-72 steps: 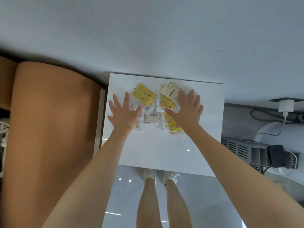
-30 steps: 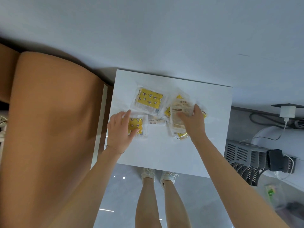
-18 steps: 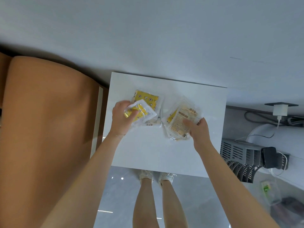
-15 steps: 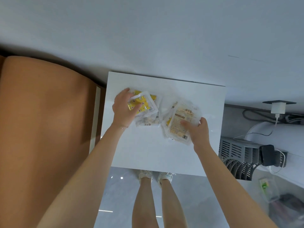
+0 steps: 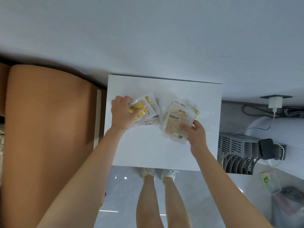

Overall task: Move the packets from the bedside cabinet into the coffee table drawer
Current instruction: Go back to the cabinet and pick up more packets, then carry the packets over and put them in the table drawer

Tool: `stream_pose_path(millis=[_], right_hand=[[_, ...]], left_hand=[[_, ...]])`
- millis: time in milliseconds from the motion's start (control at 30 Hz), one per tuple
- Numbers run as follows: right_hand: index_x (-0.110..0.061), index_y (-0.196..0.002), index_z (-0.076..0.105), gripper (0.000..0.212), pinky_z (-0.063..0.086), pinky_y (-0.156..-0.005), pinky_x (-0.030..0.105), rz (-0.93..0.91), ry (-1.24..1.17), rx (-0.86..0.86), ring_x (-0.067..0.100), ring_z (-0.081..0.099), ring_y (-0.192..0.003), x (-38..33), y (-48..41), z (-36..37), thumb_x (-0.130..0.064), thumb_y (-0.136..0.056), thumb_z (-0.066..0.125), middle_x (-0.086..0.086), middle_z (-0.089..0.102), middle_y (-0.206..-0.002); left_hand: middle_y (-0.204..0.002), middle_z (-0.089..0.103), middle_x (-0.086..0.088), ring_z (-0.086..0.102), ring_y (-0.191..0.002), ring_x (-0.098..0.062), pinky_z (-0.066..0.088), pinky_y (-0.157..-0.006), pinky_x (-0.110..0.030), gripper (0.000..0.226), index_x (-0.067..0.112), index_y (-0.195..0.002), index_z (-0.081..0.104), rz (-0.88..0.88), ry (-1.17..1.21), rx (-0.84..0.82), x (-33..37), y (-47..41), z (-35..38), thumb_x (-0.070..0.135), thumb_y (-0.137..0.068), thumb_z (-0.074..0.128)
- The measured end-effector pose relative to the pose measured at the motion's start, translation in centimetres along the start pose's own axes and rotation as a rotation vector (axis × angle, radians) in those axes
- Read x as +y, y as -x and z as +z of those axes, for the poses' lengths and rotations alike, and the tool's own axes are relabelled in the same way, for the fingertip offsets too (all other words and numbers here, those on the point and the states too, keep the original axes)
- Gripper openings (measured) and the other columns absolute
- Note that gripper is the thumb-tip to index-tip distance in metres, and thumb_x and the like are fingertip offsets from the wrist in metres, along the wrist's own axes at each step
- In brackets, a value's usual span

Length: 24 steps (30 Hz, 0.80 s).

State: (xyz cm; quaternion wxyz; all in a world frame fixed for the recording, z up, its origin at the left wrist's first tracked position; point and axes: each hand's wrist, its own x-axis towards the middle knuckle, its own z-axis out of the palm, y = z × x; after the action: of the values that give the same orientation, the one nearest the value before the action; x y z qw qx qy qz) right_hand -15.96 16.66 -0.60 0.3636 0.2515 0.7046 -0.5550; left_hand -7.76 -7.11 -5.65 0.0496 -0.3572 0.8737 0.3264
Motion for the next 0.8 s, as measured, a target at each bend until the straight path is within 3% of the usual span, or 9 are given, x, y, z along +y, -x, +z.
stream_pose_path(millis=[100,167,300,367,433,533,700,800], right_hand=[[-0.02,-0.097,0.06,0.023,0.055,-0.088,0.045,0.023,-0.026,-0.034,0.028,0.066,-0.099,-0.1,1.6,-0.5,0.001,-0.087,0.061,0.002,0.069,-0.098],[-0.022,-0.101,0.059,0.026,0.054,-0.089,0.045,-0.008,-0.02,-0.09,0.027,0.065,-0.103,-0.7,3.4,-1.0,0.002,-0.09,0.058,0.001,0.068,-0.102],[-0.024,-0.102,0.061,0.023,0.055,-0.086,0.043,-0.1,0.052,-0.178,0.024,0.067,-0.102,-2.2,7.6,-2.0,-0.004,-0.093,0.056,0.0,0.069,-0.107],[-0.025,-0.1,0.062,0.018,0.056,-0.085,0.042,-0.143,0.127,-0.196,0.023,0.067,-0.101,-3.0,9.9,-2.5,-0.009,-0.093,0.057,-0.001,0.07,-0.105],[-0.022,-0.103,0.062,0.015,0.057,-0.083,0.041,-0.155,0.17,-0.218,0.022,0.069,-0.099,-3.5,12.1,-3.0,-0.012,-0.091,0.061,0.001,0.071,-0.106],[-0.019,-0.107,0.061,0.02,0.058,-0.081,0.042,-0.172,0.273,-0.273,0.024,0.07,-0.095,-3.9,15.0,-3.4,-0.012,-0.089,0.065,0.005,0.072,-0.106],[-0.02,-0.105,0.061,0.021,0.059,-0.071,0.026,-0.262,0.538,-0.494,0.017,0.071,-0.087,-4.2,20.5,-3.2,-0.008,-0.088,0.065,0.0,0.072,-0.102],[-0.017,-0.11,0.06,0.024,0.059,-0.072,0.028,-0.287,0.634,-0.589,0.016,0.072,-0.088,-4.1,24.2,-2.4,-0.01,-0.088,0.066,0.001,0.073,-0.103]], left_hand=[[-0.091,0.053,-0.006,0.046,-0.085,-0.019,0.037,-0.068,-0.024,0.027,0.008,-0.093,0.052,-0.067,0.25,-0.019,0.6,2.4,-1.1,0.019,-0.075,0.07],[-0.087,0.053,-0.001,0.05,-0.08,-0.018,0.039,-0.063,-0.021,0.025,0.011,-0.092,0.048,-0.224,0.414,-0.062,1.7,4.7,-1.9,0.013,-0.079,0.069],[-0.09,0.06,-0.001,0.061,-0.076,-0.012,0.049,-0.048,-0.016,0.031,0.012,-0.104,0.046,-0.519,0.827,-0.188,4.2,10.6,-3.7,0.009,-0.083,0.069],[-0.093,0.063,-0.002,0.064,-0.077,-0.01,0.053,-0.051,-0.019,0.033,0.014,-0.107,0.046,-0.594,0.917,-0.193,5.1,14.1,-4.8,0.01,-0.084,0.069],[-0.098,0.066,-0.005,0.067,-0.082,-0.015,0.057,-0.065,-0.029,0.03,0.017,-0.107,0.048,-0.656,0.991,-0.177,5.7,17.8,-6.0,0.01,-0.085,0.068],[-0.104,0.069,-0.004,0.069,-0.091,-0.019,0.057,-0.077,-0.037,0.03,0.017,-0.112,0.05,-0.712,1.061,-0.089,5.8,23.4,-8.2,0.01,-0.086,0.065],[-0.101,0.069,0.001,0.07,-0.083,-0.012,0.059,-0.069,-0.031,0.032,0.014,-0.112,0.048,-0.792,1.208,0.206,5.4,31.9,-11.9,0.006,-0.086,0.064],[-0.105,0.068,-0.002,0.069,-0.088,-0.016,0.058,-0.072,-0.034,0.03,0.015,-0.11,0.048,-0.836,1.268,0.363,4.7,36.6,-14.0,0.008,-0.086,0.065]])
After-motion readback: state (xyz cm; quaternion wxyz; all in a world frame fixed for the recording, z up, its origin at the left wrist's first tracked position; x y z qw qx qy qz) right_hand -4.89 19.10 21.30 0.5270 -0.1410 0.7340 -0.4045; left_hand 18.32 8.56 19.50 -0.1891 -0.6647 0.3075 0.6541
